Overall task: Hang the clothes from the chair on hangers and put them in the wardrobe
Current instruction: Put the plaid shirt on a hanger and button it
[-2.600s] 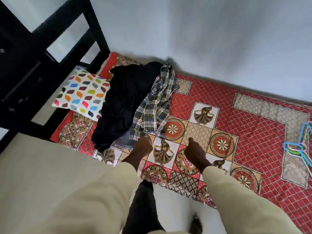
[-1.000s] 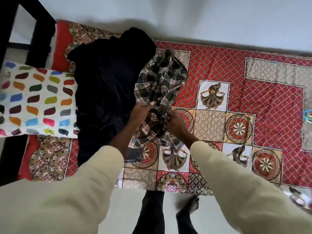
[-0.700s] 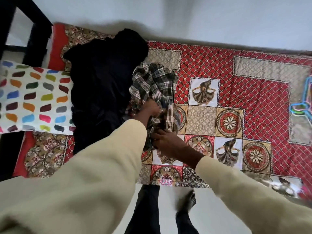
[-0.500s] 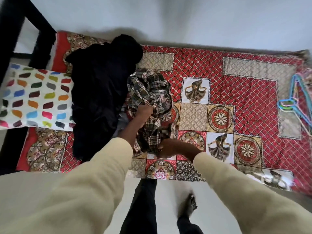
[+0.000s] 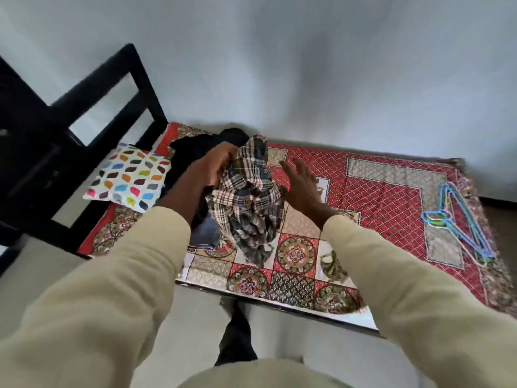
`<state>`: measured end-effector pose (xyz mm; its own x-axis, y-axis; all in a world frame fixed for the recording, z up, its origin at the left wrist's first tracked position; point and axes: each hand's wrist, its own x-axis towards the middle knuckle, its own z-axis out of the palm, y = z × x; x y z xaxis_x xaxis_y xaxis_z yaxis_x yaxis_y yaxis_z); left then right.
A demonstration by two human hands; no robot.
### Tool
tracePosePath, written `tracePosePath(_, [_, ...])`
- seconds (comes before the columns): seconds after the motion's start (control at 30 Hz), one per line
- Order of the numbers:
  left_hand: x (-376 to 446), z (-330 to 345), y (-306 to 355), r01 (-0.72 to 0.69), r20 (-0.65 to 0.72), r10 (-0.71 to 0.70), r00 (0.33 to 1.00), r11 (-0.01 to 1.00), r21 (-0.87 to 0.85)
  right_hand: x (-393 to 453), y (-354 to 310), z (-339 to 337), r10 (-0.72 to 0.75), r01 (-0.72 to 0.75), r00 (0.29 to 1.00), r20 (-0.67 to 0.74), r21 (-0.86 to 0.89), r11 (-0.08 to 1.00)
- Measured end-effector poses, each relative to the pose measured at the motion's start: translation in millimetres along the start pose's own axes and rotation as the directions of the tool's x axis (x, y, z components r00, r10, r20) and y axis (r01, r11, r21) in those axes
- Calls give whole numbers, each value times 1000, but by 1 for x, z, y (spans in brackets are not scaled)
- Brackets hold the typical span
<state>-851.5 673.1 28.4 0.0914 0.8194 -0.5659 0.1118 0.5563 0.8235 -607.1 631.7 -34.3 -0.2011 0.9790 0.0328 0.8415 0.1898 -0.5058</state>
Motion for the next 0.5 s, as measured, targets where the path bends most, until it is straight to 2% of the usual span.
tracePosePath(0.07, [-40,10,20,-93,-46,90,995,994,-63,-17,-21,-32,-13,19,999,-38,164,986])
tracePosePath(0.1, [-58,17,28,-127,-86,121,989,990,-61,-25,-30,-46,51,-32,997,-61,288,957])
tracePosePath(0.17, [-75,23,38,-161,-227,191,955,976,148,-35,-44,-80,183,-109,977,-109,479,871])
tracePosePath(0.23, [-89,29,42,-126,-353,314,881,876,466,-37,-54,-112,249,-120,947,-203,496,860])
tracePosePath(0.27, [-95,36,43,-156,-372,410,833,818,553,-38,-58,-125,245,-111,939,-243,459,882])
tracePosePath(0.3, [-106,47,47,-263,-330,495,804,793,550,-41,-65,-139,212,-84,936,-280,405,911])
tracePosePath(0.33, [-113,57,52,-388,-261,542,799,796,465,-44,-72,-149,151,-50,944,-293,324,945])
tracePosePath(0.4, [-128,85,62,-546,-11,584,812,766,339,-51,-84,-161,15,21,961,-276,129,991])
tracePosePath(0.47, [-137,106,62,-601,185,584,791,682,417,-59,-92,-168,2,12,964,-267,51,999])
tracePosePath(0.5, [-141,113,60,-606,216,584,783,636,478,-63,-94,-172,17,1,959,-284,62,998])
